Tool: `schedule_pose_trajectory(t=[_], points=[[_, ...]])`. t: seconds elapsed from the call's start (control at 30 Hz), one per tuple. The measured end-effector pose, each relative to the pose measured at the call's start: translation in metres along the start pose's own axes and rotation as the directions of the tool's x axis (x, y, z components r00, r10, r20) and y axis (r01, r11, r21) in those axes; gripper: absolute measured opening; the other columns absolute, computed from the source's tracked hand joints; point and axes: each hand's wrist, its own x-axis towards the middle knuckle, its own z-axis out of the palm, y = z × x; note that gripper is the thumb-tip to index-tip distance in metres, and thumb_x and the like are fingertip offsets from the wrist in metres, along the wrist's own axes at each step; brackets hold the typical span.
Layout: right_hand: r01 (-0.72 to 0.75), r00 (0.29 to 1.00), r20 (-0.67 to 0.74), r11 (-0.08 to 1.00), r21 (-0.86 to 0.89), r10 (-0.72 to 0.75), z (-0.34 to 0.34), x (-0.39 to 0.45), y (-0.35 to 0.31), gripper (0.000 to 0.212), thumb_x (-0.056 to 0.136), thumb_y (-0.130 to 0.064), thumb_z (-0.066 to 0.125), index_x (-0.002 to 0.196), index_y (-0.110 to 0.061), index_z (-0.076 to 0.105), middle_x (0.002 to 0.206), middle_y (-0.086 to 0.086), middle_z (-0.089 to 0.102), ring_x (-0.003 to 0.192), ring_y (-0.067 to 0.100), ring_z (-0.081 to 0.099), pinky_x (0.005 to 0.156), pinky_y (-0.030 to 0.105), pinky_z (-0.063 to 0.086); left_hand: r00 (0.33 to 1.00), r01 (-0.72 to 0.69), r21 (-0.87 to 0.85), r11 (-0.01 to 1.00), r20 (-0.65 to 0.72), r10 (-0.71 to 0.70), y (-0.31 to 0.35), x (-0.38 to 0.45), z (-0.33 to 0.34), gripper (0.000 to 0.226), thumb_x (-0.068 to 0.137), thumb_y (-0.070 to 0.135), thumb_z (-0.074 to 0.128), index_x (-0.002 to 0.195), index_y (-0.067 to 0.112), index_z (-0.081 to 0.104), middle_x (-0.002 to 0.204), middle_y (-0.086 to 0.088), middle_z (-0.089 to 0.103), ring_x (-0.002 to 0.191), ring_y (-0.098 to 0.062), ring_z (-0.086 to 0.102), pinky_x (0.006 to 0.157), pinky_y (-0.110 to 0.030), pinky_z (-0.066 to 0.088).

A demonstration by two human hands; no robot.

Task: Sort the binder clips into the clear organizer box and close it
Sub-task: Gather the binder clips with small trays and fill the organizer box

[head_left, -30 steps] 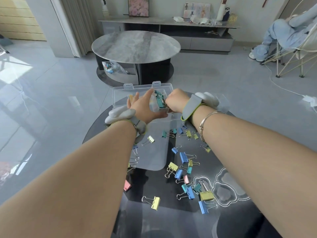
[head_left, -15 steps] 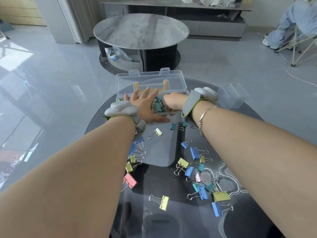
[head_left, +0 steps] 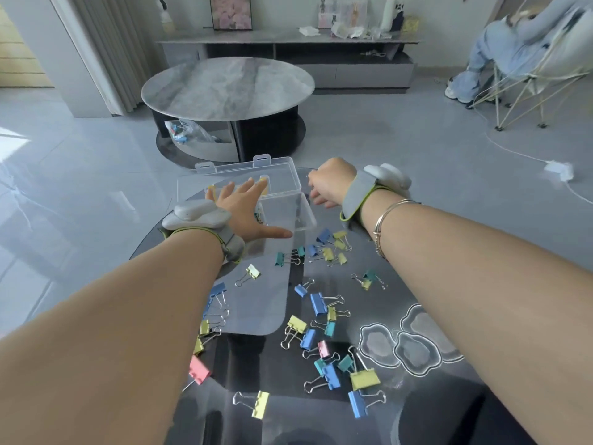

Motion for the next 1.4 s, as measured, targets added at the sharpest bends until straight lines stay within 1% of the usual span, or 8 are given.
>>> schedule_pose_trajectory(t=[0.07,0.17,0.4,0.73,1.03,1.13,1.23,1.4], points=[[-0.034,0.999,-0.029,0.999,-0.020,0.033,-0.020,-0.001,0.011,0.034,0.074,-0.024,0.045,0.097,-0.008,0.064,0.093,0.014,0.073,0.093,0.032,0.068,0.091,0.046,0.053,1.000,-0.011,0.016,1.000,-0.003,0.011,0.012,0.006,0.001,0.120,0.049,0.091,0.052,0.149,0.039,0.010,0.159,0.008,0.011,0.147,-0.027,0.007,0.112,-0.061,-0.006],[-0.041,0.996,-0.078,0.999,-0.006,0.040,-0.055,-0.004,0.032,0.015,0.087,-0.015,0.047,0.096,-0.009,0.057,0.112,0.020,0.066,0.095,0.027,0.062,0.094,0.048,0.052,0.998,-0.052,0.034,0.998,0.020,0.051,0.043,0.022,0.010,0.122,0.048,0.092,0.051,0.149,0.037,0.010,0.159,0.008,0.011,0.147,-0.026,0.006,0.111,-0.060,-0.006],[-0.063,0.997,-0.041,0.998,-0.030,0.062,-0.069,0.006,0.073,0.035,0.093,-0.008,0.041,0.123,0.000,0.057,0.115,0.019,0.062,0.113,0.039,0.059,0.091,0.045,0.050,0.997,-0.082,0.076,0.994,0.019,0.081,0.073,0.046,0.034,0.130,0.037,0.098,0.037,0.149,0.037,0.011,0.159,0.007,0.016,0.146,-0.029,0.009,0.112,-0.062,-0.009],[-0.087,0.995,-0.051,0.989,-0.123,0.082,-0.047,0.033,0.095,0.045,0.064,-0.022,0.035,0.095,-0.007,0.064,0.094,0.019,0.068,0.090,0.037,0.067,0.089,0.043,0.054,0.997,-0.064,0.087,0.994,0.042,0.061,0.064,0.045,0.049,0.129,0.039,0.094,0.046,0.150,0.036,0.011,0.159,0.008,0.013,0.147,-0.029,0.007,0.112,-0.060,-0.003],[-0.018,0.993,-0.120,0.998,-0.058,0.011,-0.057,-0.015,0.068,0.023,0.090,-0.023,0.037,0.086,-0.008,0.054,0.101,0.022,0.069,0.092,0.037,0.068,0.087,0.043,0.054,0.998,-0.046,0.044,0.998,0.049,0.044,0.061,-0.004,0.026,0.128,0.047,0.089,0.055,0.151,0.032,0.007,0.159,0.009,0.011,0.147,-0.025,0.003,0.113,-0.055,-0.007],[-0.001,0.999,-0.037,1.000,0.001,0.001,-0.059,-0.054,0.051,0.027,0.094,-0.022,0.032,0.075,-0.011,0.046,0.095,0.018,0.073,0.075,0.030,0.069,0.062,0.026,0.051,0.998,-0.044,0.019,0.999,0.039,0.043,0.066,-0.032,0.019,0.130,0.047,0.090,0.054,0.151,0.029,0.008,0.159,0.008,0.013,0.147,-0.024,0.004,0.114,-0.054,-0.006],[0.004,0.998,0.068,0.997,0.074,-0.009,-0.054,-0.093,0.037,0.024,0.099,-0.024,0.027,0.092,-0.009,0.045,0.097,0.019,0.073,0.054,0.020,0.061,0.037,0.011,0.035,0.999,-0.012,-0.035,0.999,0.041,0.013,0.073,-0.060,0.017,0.137,0.037,0.094,0.045,0.151,0.027,0.008,0.158,0.007,0.017,0.147,-0.022,0.006,0.115,-0.054,-0.005],[0.011,0.969,0.243,0.995,0.101,-0.035,-0.037,-0.152,0.027,0.026,0.099,-0.026,0.022,0.105,-0.008,0.039,0.105,0.016,0.072,0.066,0.025,0.063,0.039,0.014,0.036,0.999,0.035,-0.070,0.997,0.036,-0.032,0.077,-0.109,0.020,0.140,0.035,0.100,0.042,0.149,0.025,0.012,0.151,0.005,0.035,0.144,-0.021,0.020,0.116,-0.054,0.002]])
